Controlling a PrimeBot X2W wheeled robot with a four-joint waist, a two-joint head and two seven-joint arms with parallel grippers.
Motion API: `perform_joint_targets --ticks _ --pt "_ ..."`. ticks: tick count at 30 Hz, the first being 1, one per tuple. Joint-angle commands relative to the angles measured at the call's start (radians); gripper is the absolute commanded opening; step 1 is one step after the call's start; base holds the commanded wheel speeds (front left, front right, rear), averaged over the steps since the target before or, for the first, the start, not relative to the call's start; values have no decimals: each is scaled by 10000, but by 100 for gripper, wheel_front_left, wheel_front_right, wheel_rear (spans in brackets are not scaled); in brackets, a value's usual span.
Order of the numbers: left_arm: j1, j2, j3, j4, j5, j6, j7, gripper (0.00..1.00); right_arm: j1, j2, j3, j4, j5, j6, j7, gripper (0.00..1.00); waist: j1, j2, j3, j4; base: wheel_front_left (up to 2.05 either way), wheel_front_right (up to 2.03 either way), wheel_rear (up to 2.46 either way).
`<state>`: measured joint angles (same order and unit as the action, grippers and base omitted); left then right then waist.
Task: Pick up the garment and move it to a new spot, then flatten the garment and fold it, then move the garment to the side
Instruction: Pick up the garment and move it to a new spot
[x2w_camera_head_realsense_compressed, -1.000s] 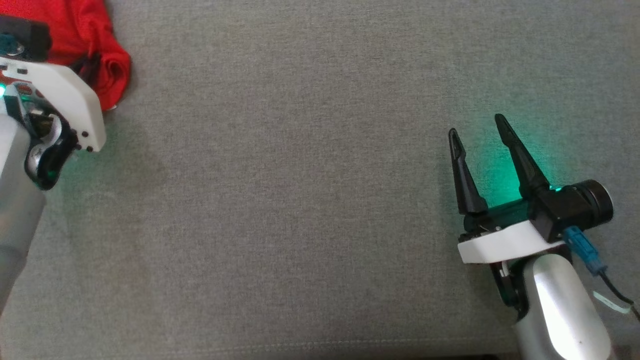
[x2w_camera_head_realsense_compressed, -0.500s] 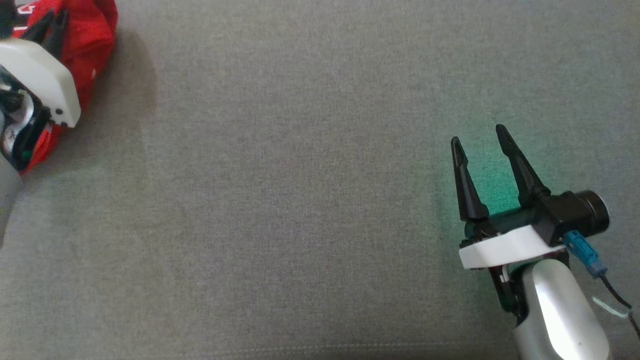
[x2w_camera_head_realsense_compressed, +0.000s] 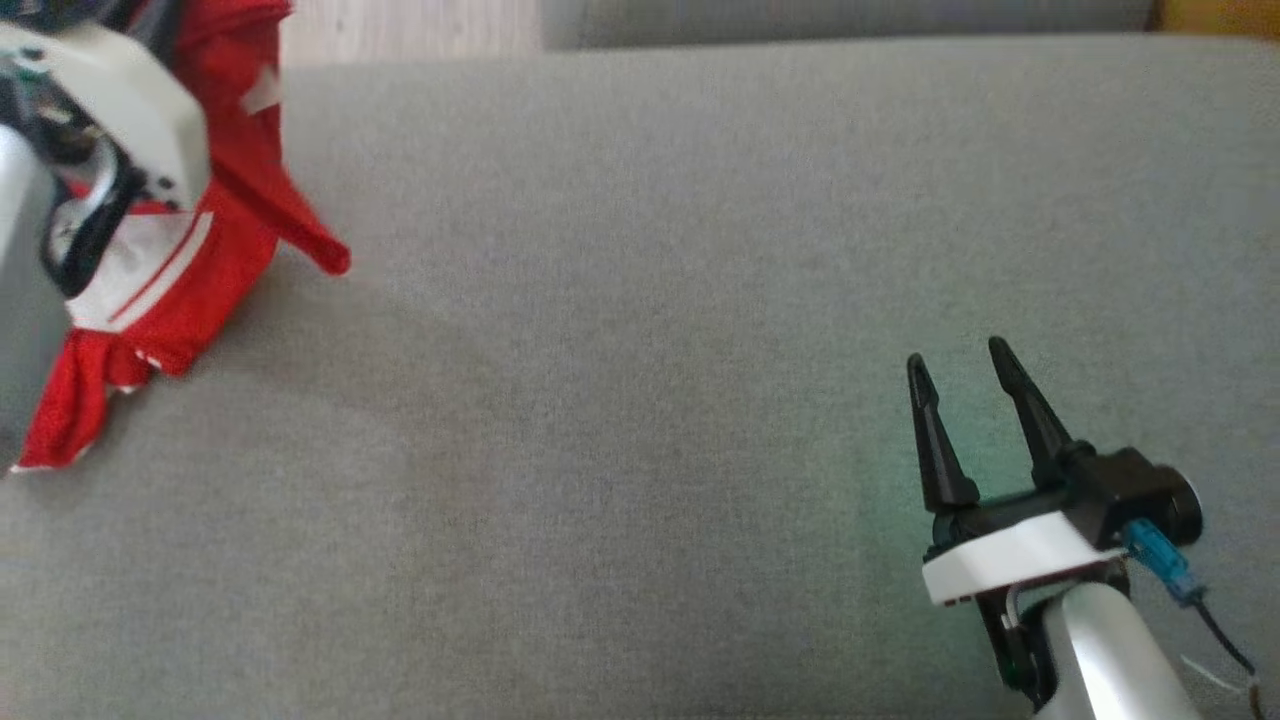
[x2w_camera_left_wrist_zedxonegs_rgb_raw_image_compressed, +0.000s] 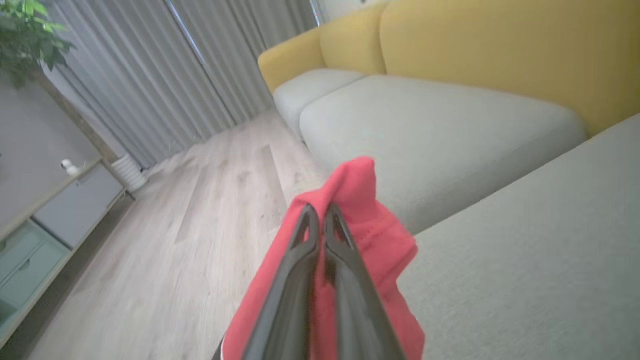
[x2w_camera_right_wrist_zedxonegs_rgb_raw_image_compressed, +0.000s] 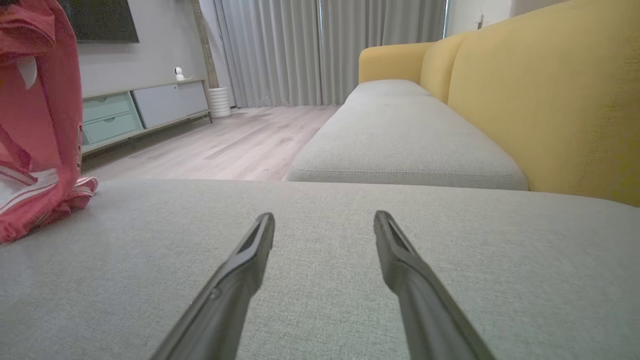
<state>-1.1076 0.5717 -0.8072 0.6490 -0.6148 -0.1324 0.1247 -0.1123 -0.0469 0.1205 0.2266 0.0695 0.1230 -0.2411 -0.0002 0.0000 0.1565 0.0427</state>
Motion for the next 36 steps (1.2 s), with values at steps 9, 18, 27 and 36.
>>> perform_joint_targets --ticks 9,18,27,36 --pt "-1172 -865 -414 -1156 -575 19 -474 0 110 -33 161 -91 335 77 -180 100 2 0 -1146 -821 0 0 0" --pt "-1257 -2080 -531 -1632 -1882 18 -1158 0 154 -33 46 -56 427 77 -200 100 2 0 -983 -1810 0 0 0" --pt "845 -1820 -525 -139 -2651 170 -1833 0 -15 -33 -21 -247 487 77 -204 100 2 0 -204 -2201 0 0 0" --pt "2430 -1384 -30 2805 -3355 789 -2451 0 -371 -33 143 -310 529 77 -205 100 2 0 552 -2410 0 0 0"
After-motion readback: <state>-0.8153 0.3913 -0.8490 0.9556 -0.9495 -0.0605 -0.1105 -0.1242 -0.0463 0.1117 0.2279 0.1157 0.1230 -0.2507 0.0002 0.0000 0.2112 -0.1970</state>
